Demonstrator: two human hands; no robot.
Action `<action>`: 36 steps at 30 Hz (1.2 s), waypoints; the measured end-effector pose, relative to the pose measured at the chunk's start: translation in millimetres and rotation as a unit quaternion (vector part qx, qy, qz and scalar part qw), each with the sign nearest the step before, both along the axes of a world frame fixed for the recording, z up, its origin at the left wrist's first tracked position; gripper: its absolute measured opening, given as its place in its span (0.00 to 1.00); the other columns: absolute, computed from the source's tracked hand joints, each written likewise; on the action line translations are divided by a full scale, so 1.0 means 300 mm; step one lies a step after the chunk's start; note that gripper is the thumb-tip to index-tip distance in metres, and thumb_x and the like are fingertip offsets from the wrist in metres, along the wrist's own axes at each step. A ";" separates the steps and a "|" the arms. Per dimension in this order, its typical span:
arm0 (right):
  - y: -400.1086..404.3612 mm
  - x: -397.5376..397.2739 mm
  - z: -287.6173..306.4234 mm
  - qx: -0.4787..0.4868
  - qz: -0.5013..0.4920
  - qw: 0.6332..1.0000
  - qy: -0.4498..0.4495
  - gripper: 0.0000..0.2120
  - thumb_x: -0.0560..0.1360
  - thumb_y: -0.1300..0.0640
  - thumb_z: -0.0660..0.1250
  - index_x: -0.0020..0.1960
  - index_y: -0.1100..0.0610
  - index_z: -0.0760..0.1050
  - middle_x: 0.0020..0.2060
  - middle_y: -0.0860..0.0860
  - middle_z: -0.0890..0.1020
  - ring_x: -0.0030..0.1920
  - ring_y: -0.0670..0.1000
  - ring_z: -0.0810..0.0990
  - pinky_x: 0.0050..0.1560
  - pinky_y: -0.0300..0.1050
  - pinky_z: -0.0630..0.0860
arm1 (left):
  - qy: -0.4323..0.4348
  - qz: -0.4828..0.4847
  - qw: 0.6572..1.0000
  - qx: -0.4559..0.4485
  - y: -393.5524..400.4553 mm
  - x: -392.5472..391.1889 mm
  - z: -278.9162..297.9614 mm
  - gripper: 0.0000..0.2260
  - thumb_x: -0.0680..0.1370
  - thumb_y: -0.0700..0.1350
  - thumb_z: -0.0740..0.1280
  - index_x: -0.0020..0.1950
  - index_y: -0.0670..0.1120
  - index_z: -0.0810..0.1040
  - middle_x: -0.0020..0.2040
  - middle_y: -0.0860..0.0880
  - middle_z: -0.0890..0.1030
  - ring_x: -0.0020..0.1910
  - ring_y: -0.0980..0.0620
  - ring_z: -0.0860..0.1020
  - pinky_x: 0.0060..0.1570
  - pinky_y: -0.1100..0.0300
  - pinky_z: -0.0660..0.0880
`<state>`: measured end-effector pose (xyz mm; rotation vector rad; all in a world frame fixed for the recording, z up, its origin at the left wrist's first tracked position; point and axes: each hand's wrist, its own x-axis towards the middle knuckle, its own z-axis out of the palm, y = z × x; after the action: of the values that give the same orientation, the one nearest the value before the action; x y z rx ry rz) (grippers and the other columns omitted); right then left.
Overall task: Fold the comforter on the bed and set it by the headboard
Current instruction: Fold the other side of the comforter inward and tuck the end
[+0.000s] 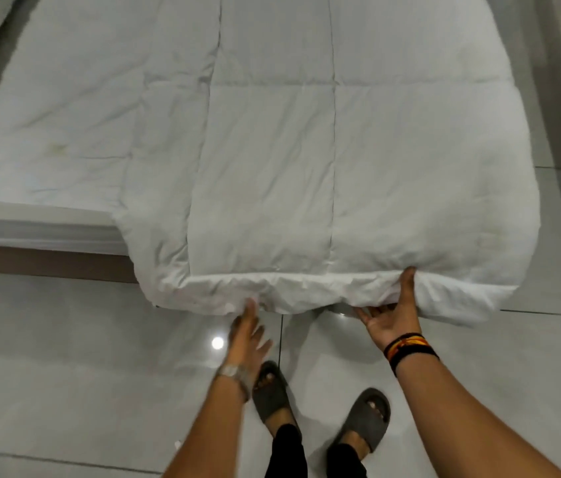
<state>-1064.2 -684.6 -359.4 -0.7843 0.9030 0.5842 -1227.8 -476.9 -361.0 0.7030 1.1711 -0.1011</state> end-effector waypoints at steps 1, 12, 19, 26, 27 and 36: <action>0.008 0.013 -0.011 0.016 -0.005 1.000 -0.005 0.41 0.69 0.29 0.72 0.72 0.54 0.72 0.65 0.59 0.80 0.64 0.61 0.80 0.63 0.64 0.78 | -0.031 0.012 0.999 -0.014 -0.045 0.066 -0.009 0.54 0.59 0.73 0.76 0.79 0.54 0.65 0.76 0.47 0.71 0.73 0.47 0.71 0.68 0.45 0.73; 0.023 -0.063 -0.074 0.032 -0.009 0.999 -0.025 0.36 0.68 0.35 0.77 0.71 0.50 0.76 0.65 0.55 0.83 0.65 0.58 0.81 0.69 0.61 0.75 | -0.080 0.142 0.985 -0.052 -0.176 0.220 -0.058 0.28 0.73 0.60 0.74 0.69 0.47 0.78 0.61 0.43 0.84 0.62 0.41 0.82 0.64 0.39 0.77; -0.071 -0.109 0.007 -0.043 -0.027 0.999 0.016 0.38 0.66 0.31 0.77 0.68 0.50 0.78 0.61 0.57 0.85 0.62 0.62 0.83 0.63 0.68 0.77 | -0.066 0.185 0.979 -0.062 -0.169 0.134 0.013 0.25 0.77 0.58 0.72 0.70 0.46 0.77 0.62 0.42 0.83 0.61 0.40 0.81 0.64 0.41 0.76; -0.295 0.002 -0.179 0.005 -0.197 0.980 0.024 0.66 0.49 0.19 0.75 0.78 0.53 0.63 0.71 0.60 0.74 0.66 0.65 0.78 0.57 0.73 0.78 | -0.165 0.329 0.927 -0.073 0.025 0.092 -0.063 0.36 0.71 0.70 0.72 0.72 0.50 0.76 0.66 0.44 0.81 0.66 0.41 0.79 0.71 0.41 0.70; -0.311 0.021 -0.198 0.014 -0.191 0.982 0.003 0.66 0.48 0.19 0.75 0.78 0.53 0.65 0.71 0.61 0.75 0.66 0.66 0.78 0.58 0.74 0.77 | -0.172 0.333 0.924 -0.077 0.045 0.081 -0.087 0.39 0.69 0.70 0.73 0.73 0.50 0.76 0.67 0.43 0.81 0.66 0.40 0.79 0.71 0.40 0.69; -0.245 0.101 -0.156 0.036 -0.134 0.988 -0.074 0.54 0.58 0.15 0.61 0.73 0.48 0.72 0.67 0.63 0.79 0.65 0.70 0.77 0.64 0.79 0.69 | -0.220 0.285 0.930 -0.070 0.100 0.157 -0.111 0.47 0.62 0.82 0.64 0.73 0.54 0.76 0.68 0.46 0.80 0.67 0.40 0.79 0.68 0.39 0.71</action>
<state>-1034.0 -758.1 -406.2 -0.6194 0.8294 0.3151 -1180.6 -446.9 -394.4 0.2175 0.8811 0.4395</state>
